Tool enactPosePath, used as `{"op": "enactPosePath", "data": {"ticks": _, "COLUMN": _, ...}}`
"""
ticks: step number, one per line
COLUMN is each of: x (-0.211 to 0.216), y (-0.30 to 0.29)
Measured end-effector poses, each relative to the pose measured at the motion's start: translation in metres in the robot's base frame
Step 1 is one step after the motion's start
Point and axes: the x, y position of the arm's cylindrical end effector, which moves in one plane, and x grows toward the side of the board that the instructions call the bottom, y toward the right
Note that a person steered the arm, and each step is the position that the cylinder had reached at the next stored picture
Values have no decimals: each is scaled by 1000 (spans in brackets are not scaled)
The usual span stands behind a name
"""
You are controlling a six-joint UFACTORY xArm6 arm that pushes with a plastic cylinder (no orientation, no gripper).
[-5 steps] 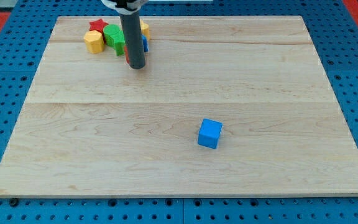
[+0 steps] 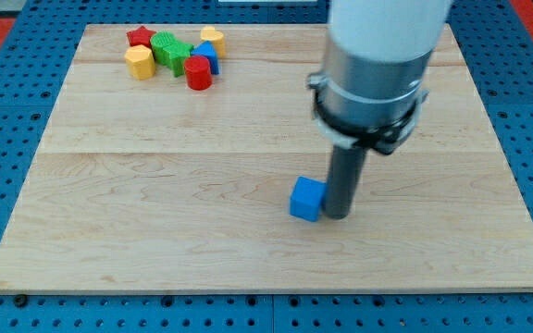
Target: Move the blue cube to the bottom of the red circle
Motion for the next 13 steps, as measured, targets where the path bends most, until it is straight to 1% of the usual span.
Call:
{"op": "enactPosePath", "data": {"ticks": 1, "x": 4, "y": -45}}
{"op": "enactPosePath", "data": {"ticks": 2, "x": -29, "y": -97}}
{"op": "enactPosePath", "data": {"ticks": 3, "x": -68, "y": -104}}
{"op": "enactPosePath", "data": {"ticks": 4, "x": -98, "y": -74}}
{"op": "enactPosePath", "data": {"ticks": 5, "x": -106, "y": -44}}
{"op": "enactPosePath", "data": {"ticks": 6, "x": -110, "y": -93}}
{"op": "enactPosePath", "data": {"ticks": 7, "x": -123, "y": -154}}
{"op": "enactPosePath", "data": {"ticks": 8, "x": -138, "y": -158}}
{"op": "enactPosePath", "data": {"ticks": 9, "x": -138, "y": -118}}
{"op": "enactPosePath", "data": {"ticks": 10, "x": -138, "y": -95}}
{"op": "enactPosePath", "data": {"ticks": 11, "x": -143, "y": -125}}
{"op": "enactPosePath", "data": {"ticks": 13, "x": -182, "y": -169}}
